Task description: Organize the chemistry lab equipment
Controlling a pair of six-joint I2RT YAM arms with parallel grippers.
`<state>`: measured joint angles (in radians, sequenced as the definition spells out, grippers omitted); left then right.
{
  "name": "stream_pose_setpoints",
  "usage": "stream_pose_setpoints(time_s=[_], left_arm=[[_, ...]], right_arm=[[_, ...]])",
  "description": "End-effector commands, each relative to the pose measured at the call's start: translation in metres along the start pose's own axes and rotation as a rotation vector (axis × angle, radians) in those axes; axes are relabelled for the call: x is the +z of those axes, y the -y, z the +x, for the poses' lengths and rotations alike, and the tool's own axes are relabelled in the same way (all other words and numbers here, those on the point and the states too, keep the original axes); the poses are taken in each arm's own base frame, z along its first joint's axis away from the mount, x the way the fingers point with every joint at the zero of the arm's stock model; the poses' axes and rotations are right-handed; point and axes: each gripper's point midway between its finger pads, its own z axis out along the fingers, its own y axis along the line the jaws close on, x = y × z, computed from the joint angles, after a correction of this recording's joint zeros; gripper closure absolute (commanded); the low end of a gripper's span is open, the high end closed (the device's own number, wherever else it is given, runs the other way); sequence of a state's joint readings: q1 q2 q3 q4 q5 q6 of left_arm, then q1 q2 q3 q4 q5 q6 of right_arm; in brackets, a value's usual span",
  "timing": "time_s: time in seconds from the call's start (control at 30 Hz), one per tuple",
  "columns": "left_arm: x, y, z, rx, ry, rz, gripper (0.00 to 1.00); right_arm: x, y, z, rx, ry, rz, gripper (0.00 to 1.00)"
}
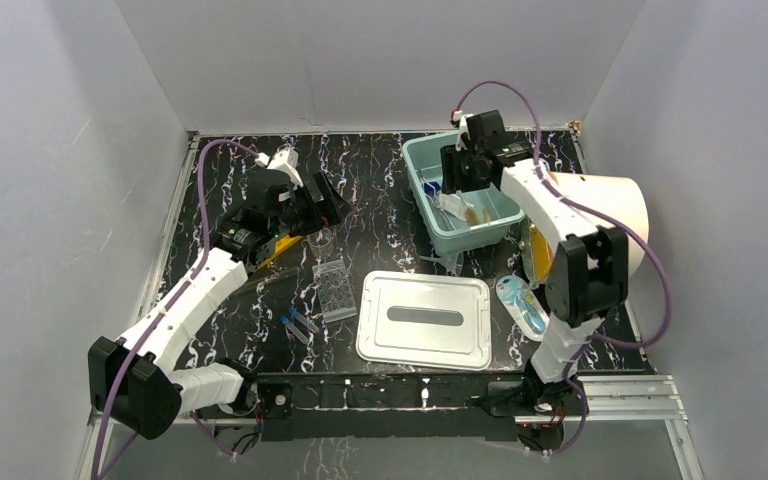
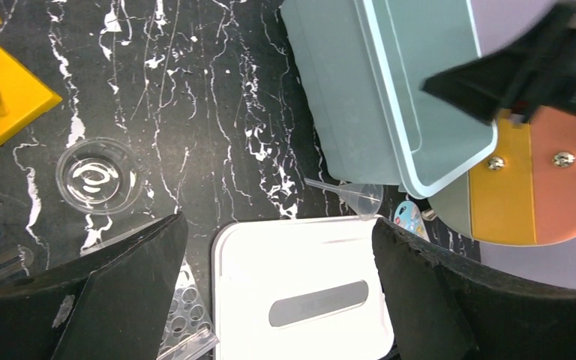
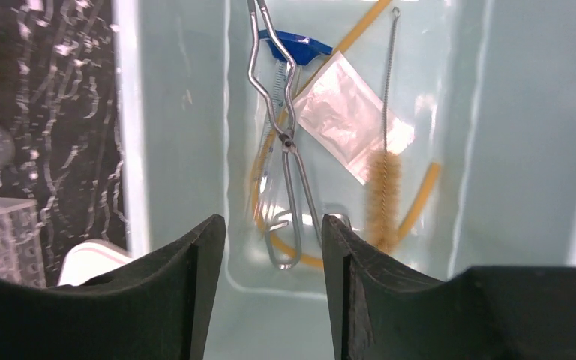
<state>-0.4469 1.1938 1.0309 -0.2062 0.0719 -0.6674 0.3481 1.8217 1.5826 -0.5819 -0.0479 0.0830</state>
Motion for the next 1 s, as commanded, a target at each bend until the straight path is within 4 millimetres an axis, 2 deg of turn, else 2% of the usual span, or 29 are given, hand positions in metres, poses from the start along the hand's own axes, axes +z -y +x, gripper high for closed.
stream_pose_setpoints(time_s=[0.0, 0.07, 0.13, 0.27, 0.37, 0.47, 0.57, 0.77, 0.97], left_arm=[[-0.017, 0.003, -0.023, 0.035, 0.066, -0.026, 0.06], [-0.018, 0.001, -0.021, 0.034, 0.057, -0.037, 0.02], [-0.02, 0.002, -0.022, 0.035, 0.051, -0.042, 0.02], [-0.023, 0.003, -0.025, 0.056, 0.051, -0.043, 0.02], [-0.025, 0.003, -0.027, 0.045, 0.043, -0.053, 0.02], [-0.023, 0.001, -0.022, 0.017, 0.03, -0.053, 0.02], [-0.021, -0.003, -0.014, -0.012, 0.002, -0.06, 0.02], [-0.023, -0.005, -0.005, -0.046, -0.023, -0.062, 0.02], [-0.023, -0.003, 0.0, -0.071, -0.038, -0.049, 0.02]], right_arm=[[-0.082, -0.007, -0.03, 0.072, 0.138, 0.025, 0.39], [-0.104, -0.01, -0.019, 0.099, 0.149, 0.023, 0.35], [-0.123, -0.011, -0.003, 0.121, 0.147, 0.022, 0.33], [-0.145, -0.017, 0.036, 0.166, 0.122, 0.0, 0.28], [-0.159, -0.051, 0.056, 0.087, 0.175, -0.215, 0.28], [-0.147, -0.049, 0.085, 0.095, 0.19, -0.226, 0.28], [-0.132, -0.044, 0.105, 0.118, 0.167, -0.21, 0.32], [-0.108, -0.031, 0.121, 0.185, 0.235, -0.157, 0.32], [-0.082, -0.026, 0.125, 0.231, 0.287, -0.131, 0.42]])
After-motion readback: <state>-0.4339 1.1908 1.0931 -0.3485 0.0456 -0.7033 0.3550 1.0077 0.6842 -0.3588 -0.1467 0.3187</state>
